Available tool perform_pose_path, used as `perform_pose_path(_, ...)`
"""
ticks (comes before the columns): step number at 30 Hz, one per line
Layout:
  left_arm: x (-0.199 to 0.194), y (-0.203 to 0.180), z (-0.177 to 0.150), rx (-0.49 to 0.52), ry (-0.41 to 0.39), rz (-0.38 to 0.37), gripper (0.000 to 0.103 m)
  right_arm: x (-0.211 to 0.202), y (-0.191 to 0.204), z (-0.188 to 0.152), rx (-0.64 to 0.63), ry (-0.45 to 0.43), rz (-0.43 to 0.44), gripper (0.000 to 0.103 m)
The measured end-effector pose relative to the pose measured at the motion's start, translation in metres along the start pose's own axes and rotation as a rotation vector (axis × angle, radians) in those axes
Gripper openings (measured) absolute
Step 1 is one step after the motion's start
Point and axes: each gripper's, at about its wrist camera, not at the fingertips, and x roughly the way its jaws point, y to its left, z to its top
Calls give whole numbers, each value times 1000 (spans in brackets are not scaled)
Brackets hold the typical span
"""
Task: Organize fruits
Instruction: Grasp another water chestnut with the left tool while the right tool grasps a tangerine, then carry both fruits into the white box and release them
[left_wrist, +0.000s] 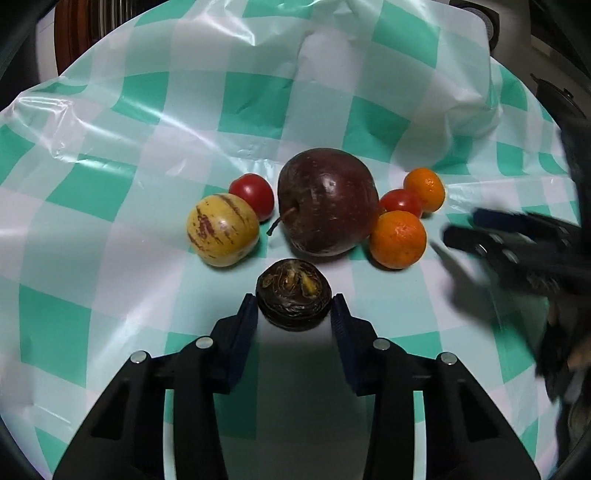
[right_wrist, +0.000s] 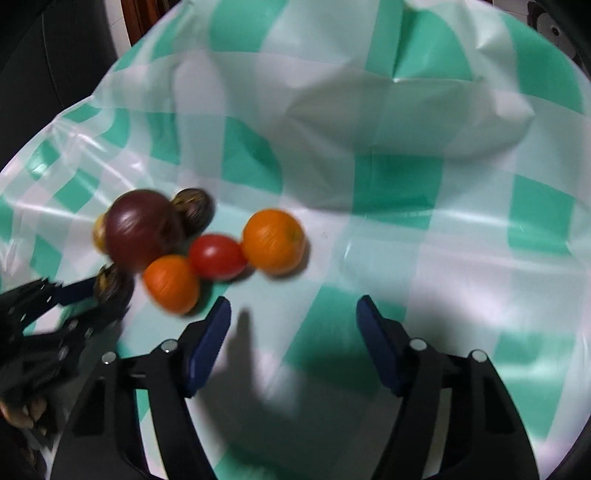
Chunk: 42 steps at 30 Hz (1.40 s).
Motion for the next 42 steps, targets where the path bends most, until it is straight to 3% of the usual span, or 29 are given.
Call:
perform_pose_path(4,1,4,1,-34,-8,-41,39,24,8,19,-86,41,-40,66)
perform_pose_path(10,-8,12,0,-51,-12,-81,39,42,16,40,-211,38,24,63)
perform_pose_path(13,-7,11,1,-55,-13,-88,39,47,22,46,-240,37,63,41)
perform_pose_path(15,-8,12,1,-58,-13,-90,39,46,27,45,-235,40,40,41)
perform_pose_path(20,-3,15,1,-79,-17,-112,38,20,37,14,-163,-4,25,41)
perform_pose_path(25,-19,32,-8,-123,-20,-167,38,-27,59,-38,-75,-41,37,41)
perform_pose_path(29,-58,41,-45,-167,-18,-156,38,-64,81,-82,-62,-60,58,41)
perform_pose_path(34,-131,36,-109,-119,-87,-62,38,-124,104,-147,-45,-78,108,41)
perform_pose_path(42,-266,69,-223,-112,-187,37,38,-179,211,-223,-154,-80,246,41)
